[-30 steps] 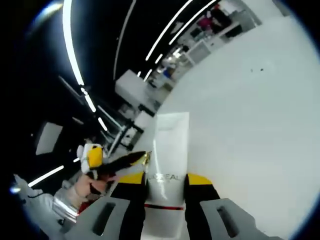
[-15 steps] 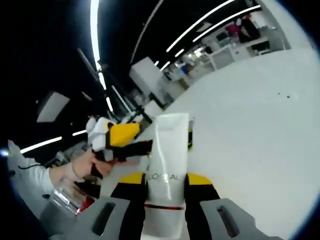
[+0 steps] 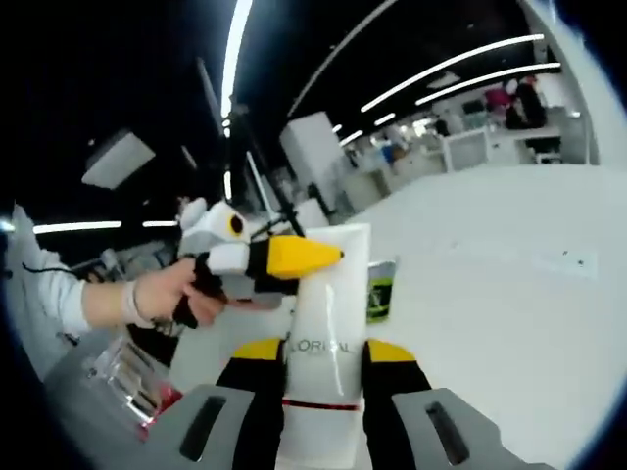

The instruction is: Arrange the skincare products in the storage area until every visible bottle or jar stands upright without overlapping.

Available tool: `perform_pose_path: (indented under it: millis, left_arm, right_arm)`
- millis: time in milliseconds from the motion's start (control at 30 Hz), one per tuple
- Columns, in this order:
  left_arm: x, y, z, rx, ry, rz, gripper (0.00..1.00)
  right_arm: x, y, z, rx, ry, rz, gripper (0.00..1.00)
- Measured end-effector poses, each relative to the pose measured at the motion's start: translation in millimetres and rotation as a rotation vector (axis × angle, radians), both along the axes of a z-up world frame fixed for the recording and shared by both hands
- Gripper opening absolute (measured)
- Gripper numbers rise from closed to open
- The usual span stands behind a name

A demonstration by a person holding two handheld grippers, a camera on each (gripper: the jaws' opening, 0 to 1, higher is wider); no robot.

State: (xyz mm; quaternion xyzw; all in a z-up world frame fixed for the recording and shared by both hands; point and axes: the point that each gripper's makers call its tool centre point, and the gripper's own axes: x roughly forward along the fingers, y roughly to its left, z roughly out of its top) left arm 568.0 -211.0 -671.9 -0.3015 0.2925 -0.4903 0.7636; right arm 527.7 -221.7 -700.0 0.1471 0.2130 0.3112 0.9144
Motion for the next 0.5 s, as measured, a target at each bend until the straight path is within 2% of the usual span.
perform_pose_path:
  millis: [167,200,267,367,433,500]
  left_arm:
    - [3.4,0,8.1,-0.020,-0.006,0.001,0.12]
    - [3.1,-1,10.8,-0.026,-0.014,0.005,0.11]
    - [3.1,-1,16.0,-0.036,-0.034,0.008,0.10]
    - [4.3,0,22.4,-0.047,-0.045,0.020,0.09]
    - [4.2,1,28.1,-0.054,-0.049,0.020,0.08]
    - [5.2,0,30.1,-0.050,-0.086,0.018,0.07]
  right_arm:
    - [0,2,7.5,-0.038,-0.044,0.013,0.23]
    - [1,1,10.8,-0.079,-0.081,0.012,0.23]
    - [4,0,11.8,-0.139,-0.113,0.017,0.23]
    - [4,4,15.2,-0.164,-0.124,0.017,0.23]
    - [6,4,17.1,-0.235,-0.156,0.029,0.23]
    - [10,3,18.5,-0.292,-0.167,0.024,0.23]
